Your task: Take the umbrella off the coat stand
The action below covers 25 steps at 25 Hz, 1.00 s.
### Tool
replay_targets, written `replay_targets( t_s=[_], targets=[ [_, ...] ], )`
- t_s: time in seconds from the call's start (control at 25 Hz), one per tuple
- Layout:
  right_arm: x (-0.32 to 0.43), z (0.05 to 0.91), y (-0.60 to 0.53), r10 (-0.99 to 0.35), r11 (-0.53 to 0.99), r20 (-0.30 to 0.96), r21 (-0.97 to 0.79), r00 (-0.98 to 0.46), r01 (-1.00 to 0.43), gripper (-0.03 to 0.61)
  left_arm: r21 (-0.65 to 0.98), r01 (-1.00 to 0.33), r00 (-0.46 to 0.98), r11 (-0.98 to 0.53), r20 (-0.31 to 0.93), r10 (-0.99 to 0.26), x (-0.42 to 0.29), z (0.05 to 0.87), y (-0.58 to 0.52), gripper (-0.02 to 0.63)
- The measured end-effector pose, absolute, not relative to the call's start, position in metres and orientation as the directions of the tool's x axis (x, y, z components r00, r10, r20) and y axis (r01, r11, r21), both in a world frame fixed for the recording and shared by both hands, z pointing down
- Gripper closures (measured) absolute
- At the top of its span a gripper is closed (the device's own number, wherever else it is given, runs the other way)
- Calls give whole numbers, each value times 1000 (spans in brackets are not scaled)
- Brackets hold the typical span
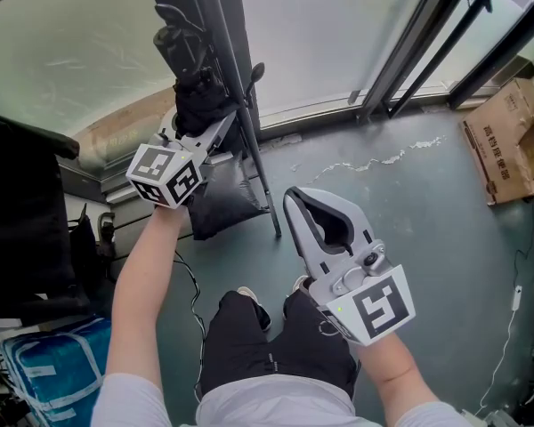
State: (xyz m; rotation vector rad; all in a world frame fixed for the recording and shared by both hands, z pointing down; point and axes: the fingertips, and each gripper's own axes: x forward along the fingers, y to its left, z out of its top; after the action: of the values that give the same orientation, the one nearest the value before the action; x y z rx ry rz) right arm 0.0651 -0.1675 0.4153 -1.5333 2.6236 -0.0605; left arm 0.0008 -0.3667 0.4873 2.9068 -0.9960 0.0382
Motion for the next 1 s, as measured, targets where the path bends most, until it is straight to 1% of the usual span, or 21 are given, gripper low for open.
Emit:
replay_targets(
  t_s=[0.28,0.56,1.0],
  targets=[
    [61,400,-163,-868,496,-67,-92,-492,-863,560,42,-613,790,-789,56,-611,-3,469,-359,353],
    [61,381,-160,-866,499,-59,-106,-496,-860,560,69,-628,778,-775,47,-627,-11,446,-357,354],
    [57,364,-158,-860,509,-41,-111,-508,-853,560,96,-634,773,-767,82,-629,-13,439,-352,353]
  ],
)
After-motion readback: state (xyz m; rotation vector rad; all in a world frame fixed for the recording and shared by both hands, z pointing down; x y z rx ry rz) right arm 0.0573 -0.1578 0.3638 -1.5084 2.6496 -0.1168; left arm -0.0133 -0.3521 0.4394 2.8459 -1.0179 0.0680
